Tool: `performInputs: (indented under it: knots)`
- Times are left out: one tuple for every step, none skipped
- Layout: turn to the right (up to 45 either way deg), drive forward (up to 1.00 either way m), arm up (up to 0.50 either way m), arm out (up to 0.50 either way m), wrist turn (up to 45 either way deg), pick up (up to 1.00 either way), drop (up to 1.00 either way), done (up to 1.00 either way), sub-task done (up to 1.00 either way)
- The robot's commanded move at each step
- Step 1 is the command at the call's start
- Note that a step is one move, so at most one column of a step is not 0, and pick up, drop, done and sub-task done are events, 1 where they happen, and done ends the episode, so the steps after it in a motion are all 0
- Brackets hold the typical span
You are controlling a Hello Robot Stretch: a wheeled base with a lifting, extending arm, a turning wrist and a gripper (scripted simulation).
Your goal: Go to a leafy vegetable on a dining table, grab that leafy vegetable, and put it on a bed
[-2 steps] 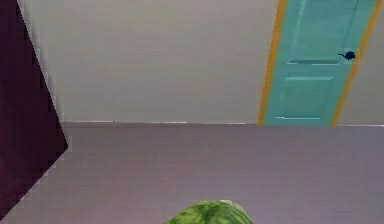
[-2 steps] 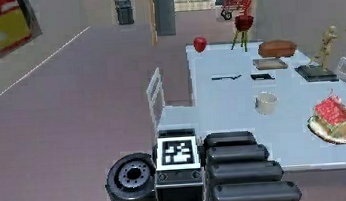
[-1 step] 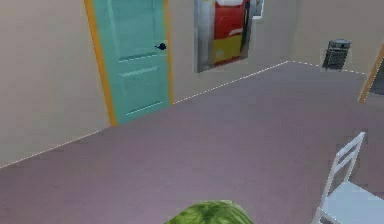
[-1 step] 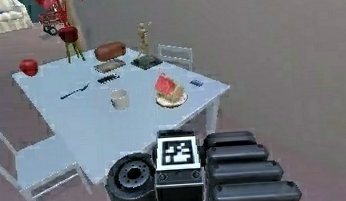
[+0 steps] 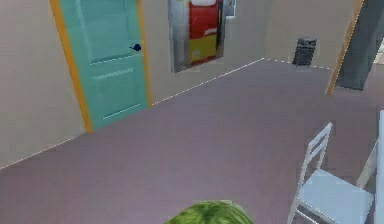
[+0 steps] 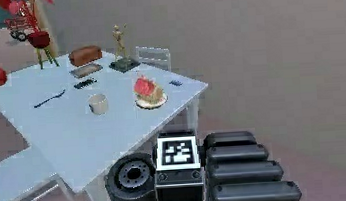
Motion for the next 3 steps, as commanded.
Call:
performInputs:
  knots:
    - [0.0,1.0,0.0,0.0,0.0,0.0,0.0,0.0,0.0]
    - [12.0,0.0,0.0,0.0,0.0,0.0,0.0,0.0,0.0]
    - [0.0,0.05,0.0,0.0,0.0,0.0,0.0,0.0,0.0]
